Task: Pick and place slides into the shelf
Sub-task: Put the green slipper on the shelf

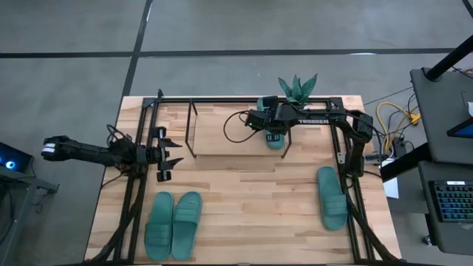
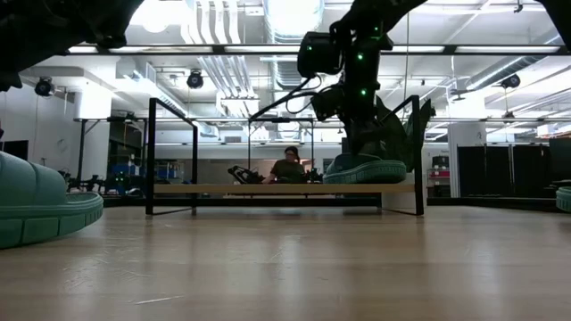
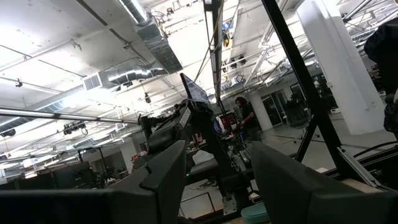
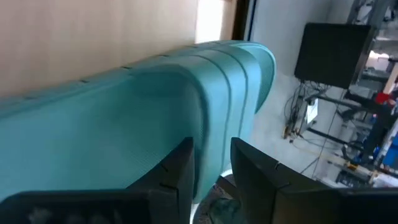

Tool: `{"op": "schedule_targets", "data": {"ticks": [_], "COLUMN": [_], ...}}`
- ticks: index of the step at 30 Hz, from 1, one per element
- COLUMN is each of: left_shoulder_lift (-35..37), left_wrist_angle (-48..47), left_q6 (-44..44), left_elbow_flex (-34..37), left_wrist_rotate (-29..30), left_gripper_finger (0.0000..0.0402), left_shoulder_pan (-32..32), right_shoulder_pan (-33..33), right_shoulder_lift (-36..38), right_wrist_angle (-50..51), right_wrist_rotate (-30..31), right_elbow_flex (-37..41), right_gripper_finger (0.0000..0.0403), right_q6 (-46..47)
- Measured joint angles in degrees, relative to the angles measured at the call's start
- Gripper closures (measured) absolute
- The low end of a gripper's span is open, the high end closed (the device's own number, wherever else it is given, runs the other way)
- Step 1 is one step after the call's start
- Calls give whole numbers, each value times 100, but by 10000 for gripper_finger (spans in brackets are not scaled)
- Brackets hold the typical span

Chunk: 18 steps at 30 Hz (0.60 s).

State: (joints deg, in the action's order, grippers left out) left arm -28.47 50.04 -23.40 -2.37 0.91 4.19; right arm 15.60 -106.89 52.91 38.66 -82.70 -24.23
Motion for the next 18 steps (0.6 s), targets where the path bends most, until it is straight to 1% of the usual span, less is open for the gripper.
{"op": "schedule_targets", "data": {"ticks": [6, 13, 18], "left_shoulder_lift": [0, 0, 0], "left_wrist_angle": [0, 2, 0], "left_q6": [0, 0, 0], "left_elbow_flex": [0, 0, 0], "left_wrist_rotate": [0, 0, 0], "left_gripper_finger": [234, 234, 234], "left_shoulder_pan": [0, 0, 0], "right_shoulder_pan": [139, 198, 220], "right_shoulder_lift": [0, 0, 0], "right_wrist_angle": [-171, -347, -409], "right_wrist_rotate": [-35, -407, -413], "right_elbow_flex": [2, 2, 2], "right_gripper_finger": [306, 309, 313], "right_q6": [-103, -152, -179]}}
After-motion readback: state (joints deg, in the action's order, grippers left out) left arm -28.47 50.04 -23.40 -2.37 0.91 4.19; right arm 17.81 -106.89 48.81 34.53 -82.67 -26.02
